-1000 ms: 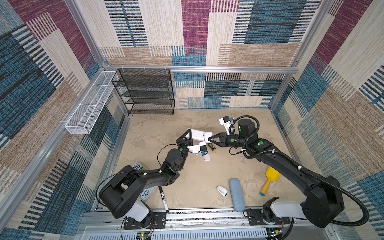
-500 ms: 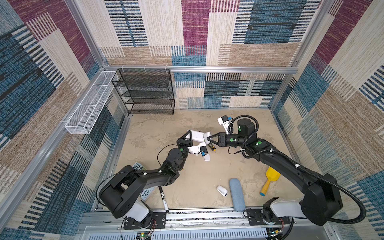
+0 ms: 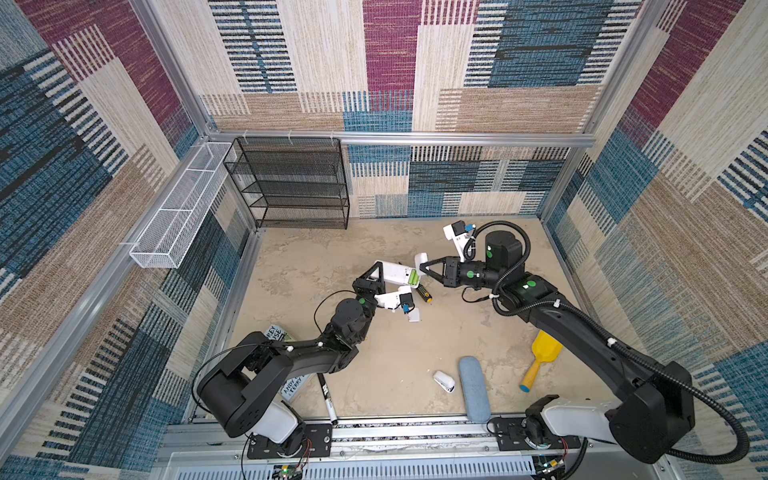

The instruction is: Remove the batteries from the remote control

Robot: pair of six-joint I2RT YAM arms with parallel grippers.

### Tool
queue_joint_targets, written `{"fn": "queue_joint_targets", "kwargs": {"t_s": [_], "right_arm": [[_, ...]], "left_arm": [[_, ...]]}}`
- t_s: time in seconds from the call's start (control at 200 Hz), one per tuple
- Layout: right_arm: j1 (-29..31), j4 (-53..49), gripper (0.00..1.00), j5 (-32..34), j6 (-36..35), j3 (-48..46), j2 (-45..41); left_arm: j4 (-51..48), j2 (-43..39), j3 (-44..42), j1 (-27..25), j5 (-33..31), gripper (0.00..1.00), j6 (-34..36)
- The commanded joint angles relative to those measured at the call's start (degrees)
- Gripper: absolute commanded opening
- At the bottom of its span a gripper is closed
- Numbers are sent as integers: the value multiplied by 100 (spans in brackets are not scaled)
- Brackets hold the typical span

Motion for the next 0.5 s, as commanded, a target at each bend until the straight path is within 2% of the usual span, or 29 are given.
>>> {"fn": "queue_joint_targets", "kwargs": {"t_s": [0.0,0.19,0.341,0.496], "right_arm": [[-133,-345,0,470,-381,155,-63],[-540,-503,0,1094,-633,-123,87],[-619,-583,0,2182,-849,-527,457],[-711,-148,0,2363,-857,-1106,809]], "left_arm": [[139,-131,-31,-6,-18,0,-228],[-173,-333,-73,-98,-43,0,-355],[-335,-320,-118,-280,-189,0,-337],[-210,-193,-248,-502,-438,0,-408]]}}
